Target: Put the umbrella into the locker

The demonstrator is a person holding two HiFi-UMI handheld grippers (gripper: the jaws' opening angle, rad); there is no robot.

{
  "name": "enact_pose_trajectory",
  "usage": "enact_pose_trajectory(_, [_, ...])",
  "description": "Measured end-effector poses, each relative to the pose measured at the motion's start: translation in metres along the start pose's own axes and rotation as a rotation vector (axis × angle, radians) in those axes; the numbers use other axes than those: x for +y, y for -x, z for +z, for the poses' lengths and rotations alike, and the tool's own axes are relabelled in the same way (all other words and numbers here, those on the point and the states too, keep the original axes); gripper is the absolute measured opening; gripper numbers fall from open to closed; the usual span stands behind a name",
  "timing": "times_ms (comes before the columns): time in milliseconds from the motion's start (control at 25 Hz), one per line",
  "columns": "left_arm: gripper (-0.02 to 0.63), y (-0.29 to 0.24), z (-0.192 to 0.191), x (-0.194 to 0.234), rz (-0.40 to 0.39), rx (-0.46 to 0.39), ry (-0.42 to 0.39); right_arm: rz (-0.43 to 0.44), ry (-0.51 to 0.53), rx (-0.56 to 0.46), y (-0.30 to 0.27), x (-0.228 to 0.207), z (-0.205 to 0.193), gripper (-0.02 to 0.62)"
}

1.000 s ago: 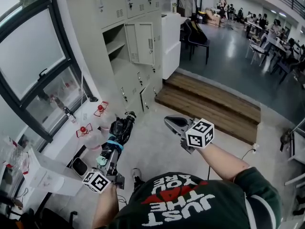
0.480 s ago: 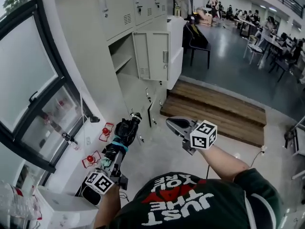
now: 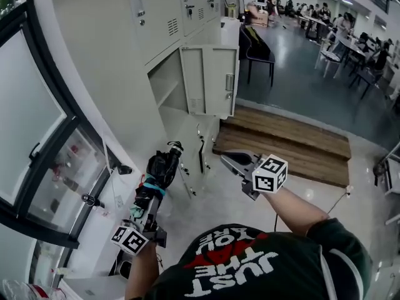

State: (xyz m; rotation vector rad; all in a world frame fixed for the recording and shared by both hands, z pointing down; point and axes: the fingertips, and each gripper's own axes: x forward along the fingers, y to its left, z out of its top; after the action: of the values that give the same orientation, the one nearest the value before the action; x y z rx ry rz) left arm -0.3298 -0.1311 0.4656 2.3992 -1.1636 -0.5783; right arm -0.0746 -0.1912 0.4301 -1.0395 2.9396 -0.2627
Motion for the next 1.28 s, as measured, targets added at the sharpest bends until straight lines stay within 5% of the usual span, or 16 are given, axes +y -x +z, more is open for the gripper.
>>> enact_pose_trajectory(320, [0.224,-0.035,0.007,0.02,0.039,-0.027,0.008,0.039,-0.013,0.015,-0.029,-0.049,0.006,0.035])
enact_pose_trajectory(680, [0.222,-0.117,-0.001,0.012,0.162,-0.164,-0.062,0.227,0.021,0.056,-0.059,-0.146,0.023,0.034])
enact_pose_trajectory(920, [0.221,-0.174,0.006,0.0,0.279,-0.239,-0.174,0.328,0.057,0.094,-0.079,-0.201,0.036,0.035])
enact_pose_trajectory(1280, [0.218,-0.211,0.041,-0.005,0.34,-0.173,-0.384,0.366,0.051,0.059,-0.102,-0.197,0.044,0.035])
